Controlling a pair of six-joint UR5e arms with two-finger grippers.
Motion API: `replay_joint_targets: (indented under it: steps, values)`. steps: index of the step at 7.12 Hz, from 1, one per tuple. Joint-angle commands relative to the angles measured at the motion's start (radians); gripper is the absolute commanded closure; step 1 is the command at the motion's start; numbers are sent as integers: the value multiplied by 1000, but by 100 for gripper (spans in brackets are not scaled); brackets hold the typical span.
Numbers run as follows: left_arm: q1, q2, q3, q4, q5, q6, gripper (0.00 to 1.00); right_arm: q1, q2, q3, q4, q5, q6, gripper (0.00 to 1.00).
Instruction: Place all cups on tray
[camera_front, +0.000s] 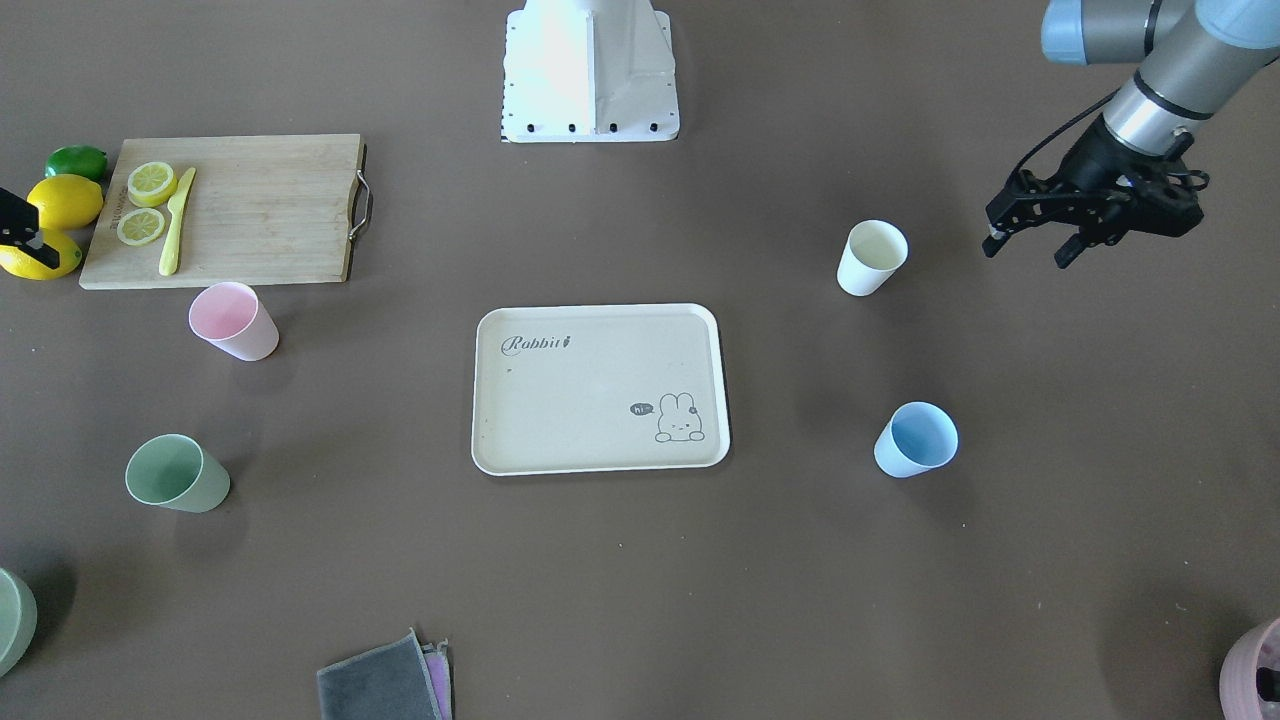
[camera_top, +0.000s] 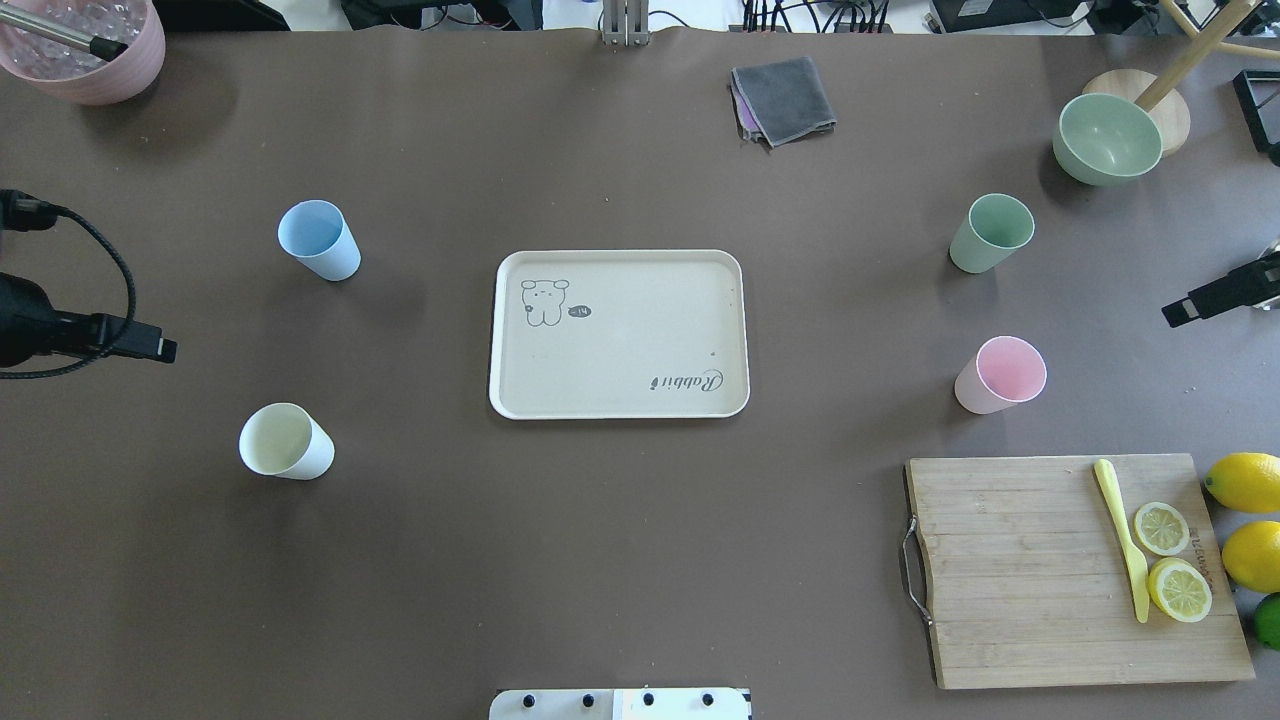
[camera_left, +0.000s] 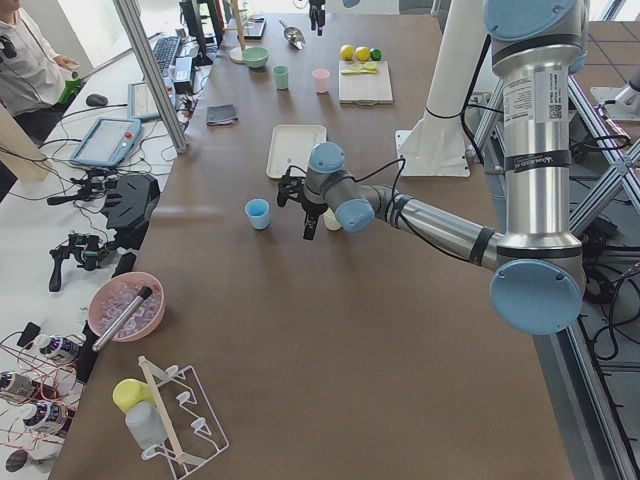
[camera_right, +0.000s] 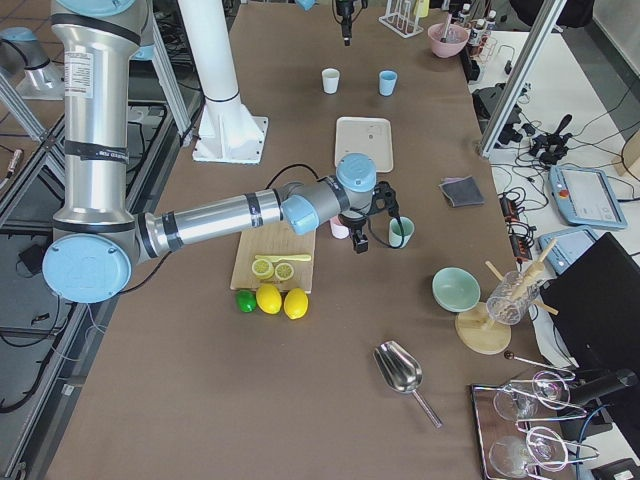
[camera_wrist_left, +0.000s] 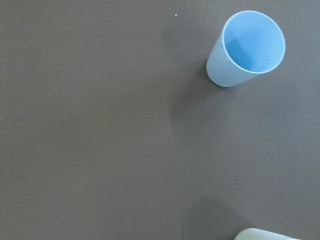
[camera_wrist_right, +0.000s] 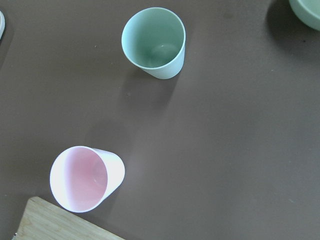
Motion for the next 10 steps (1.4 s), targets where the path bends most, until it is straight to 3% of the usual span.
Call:
replay_joint_targets:
  steps: [1,6,9,10]
  values:
    - [104,-47,-17,2,52,-96,2,-126,49,3,1,-67,164,2]
    - [140,-57,-37,3,79,-103,2,-208,126,-92,-1,-105,216,22]
    - [163,-57,-55,3,77,-150,2,-231,168,-170,-1,-103,216,24]
    - [183,-57,-66,3,82,-173,2,-241,165,-169,-1,-103,217,31]
